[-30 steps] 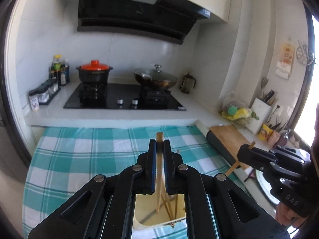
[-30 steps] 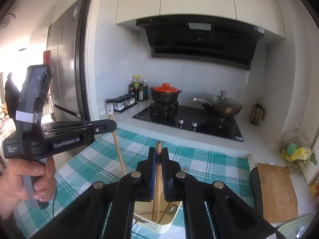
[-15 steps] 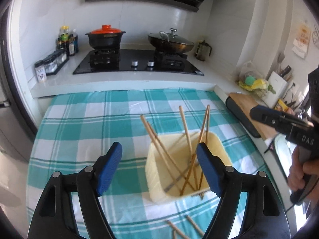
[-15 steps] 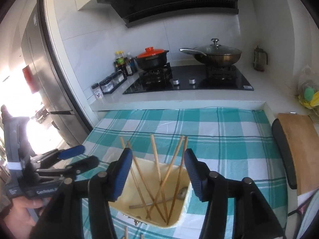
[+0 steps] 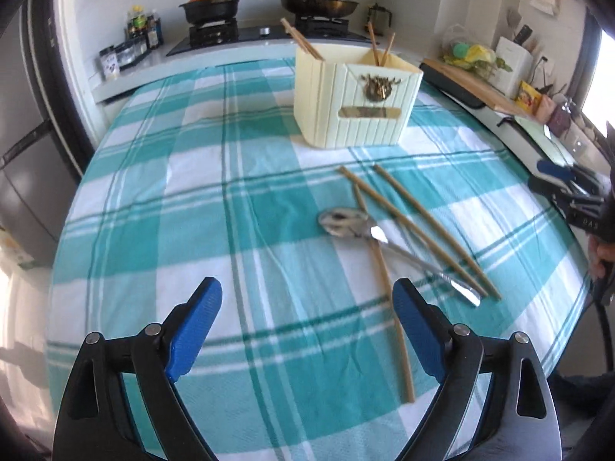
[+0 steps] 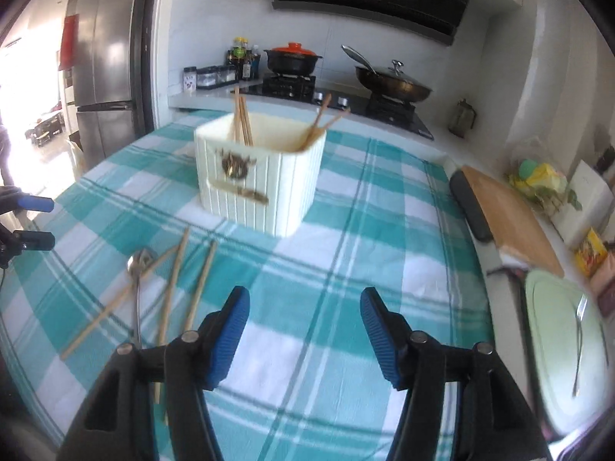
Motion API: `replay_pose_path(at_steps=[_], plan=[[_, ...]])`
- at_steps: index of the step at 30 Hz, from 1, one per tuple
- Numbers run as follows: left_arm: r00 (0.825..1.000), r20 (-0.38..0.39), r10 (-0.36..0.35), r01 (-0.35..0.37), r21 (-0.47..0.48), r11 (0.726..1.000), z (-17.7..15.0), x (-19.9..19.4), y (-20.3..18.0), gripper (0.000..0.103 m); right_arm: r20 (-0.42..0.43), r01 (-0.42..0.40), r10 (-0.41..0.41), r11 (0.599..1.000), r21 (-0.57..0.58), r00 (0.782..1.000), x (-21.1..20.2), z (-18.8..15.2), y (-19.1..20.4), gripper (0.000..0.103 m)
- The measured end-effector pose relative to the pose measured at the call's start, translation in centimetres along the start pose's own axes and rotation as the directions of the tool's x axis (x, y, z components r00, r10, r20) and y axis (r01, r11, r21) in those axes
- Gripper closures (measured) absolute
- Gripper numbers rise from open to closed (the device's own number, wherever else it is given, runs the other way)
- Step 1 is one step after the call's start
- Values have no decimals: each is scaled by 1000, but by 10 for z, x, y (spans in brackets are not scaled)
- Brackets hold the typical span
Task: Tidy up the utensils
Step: 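Withdraw both tools back over the spoon and remaining chopsticks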
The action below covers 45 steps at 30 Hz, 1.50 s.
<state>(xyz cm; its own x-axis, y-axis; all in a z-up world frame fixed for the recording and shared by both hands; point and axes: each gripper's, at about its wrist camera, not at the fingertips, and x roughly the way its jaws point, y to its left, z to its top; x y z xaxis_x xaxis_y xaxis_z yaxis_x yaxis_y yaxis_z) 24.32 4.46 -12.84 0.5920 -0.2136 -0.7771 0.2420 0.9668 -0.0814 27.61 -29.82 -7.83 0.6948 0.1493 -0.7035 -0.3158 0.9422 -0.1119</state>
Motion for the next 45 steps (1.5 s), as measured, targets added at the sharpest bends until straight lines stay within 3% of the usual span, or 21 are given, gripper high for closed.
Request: replay_pose_path(at_steps=[4, 9, 14, 17, 24, 45], plan=[[1000, 3, 30, -30, -71, 997, -26, 16, 8, 12, -63, 85, -79, 991, 102, 995, 6, -75, 7, 42], [994, 0, 109, -109, -71, 991, -30, 42, 23, 12, -102, 111, -95, 980, 164, 990, 17, -100, 2, 42], [984, -7, 177, -177, -59, 983, -27, 60, 33, 12, -127, 115, -92, 976, 187, 988, 29, -103, -5, 42], [988, -17, 153, -154, -93, 984, -25, 64, 40, 11, -142, 98, -68, 972, 214, 988, 35, -104, -10, 42], [983, -47, 177, -181, -111, 977, -25, 69, 43, 0, -141, 88, -56, 969, 233, 988, 35, -106, -12, 40], [982, -56, 179, -184, -108, 977, -26, 69, 42, 0, -140, 84, -51, 967, 241, 989, 36, -107, -12, 39]])
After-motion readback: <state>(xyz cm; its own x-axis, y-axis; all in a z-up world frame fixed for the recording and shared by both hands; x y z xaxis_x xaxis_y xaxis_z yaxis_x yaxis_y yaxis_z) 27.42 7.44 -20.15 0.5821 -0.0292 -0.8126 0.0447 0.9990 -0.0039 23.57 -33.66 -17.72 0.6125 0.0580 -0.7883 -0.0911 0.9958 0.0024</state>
